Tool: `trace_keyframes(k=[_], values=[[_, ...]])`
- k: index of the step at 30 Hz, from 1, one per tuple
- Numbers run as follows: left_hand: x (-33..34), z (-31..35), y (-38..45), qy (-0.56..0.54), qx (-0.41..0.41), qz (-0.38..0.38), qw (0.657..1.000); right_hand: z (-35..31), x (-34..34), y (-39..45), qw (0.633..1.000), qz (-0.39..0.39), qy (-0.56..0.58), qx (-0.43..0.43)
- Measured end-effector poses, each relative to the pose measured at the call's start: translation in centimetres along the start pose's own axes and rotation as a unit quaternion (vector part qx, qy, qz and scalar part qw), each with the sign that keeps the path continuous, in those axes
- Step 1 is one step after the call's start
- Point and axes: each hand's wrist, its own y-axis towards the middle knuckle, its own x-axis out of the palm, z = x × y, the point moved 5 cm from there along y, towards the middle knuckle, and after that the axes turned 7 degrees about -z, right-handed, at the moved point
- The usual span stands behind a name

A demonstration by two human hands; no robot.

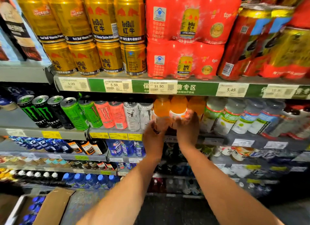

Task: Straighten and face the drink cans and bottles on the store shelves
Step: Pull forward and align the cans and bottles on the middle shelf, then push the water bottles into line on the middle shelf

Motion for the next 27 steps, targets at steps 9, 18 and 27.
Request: trace_keyframes(k=[9,18,27], values=[[1.9,-1.0,0.7,0.015,-0.041,0.105,0.994,5.4,-2.0,-0.9,0.997,-0.02,0.052,0.045],[2.1,-1.1,0.3,0.013,-0.033,0.131,0.991,5.9,-2.7,-1.2,0.992,-0.082,0.087,0.05],[6.4,2.4,-3.6,-0.088,0.015,0.029,0.996,10.2,-9.2,-0.8,0.988,0.014,0.102,0.113]])
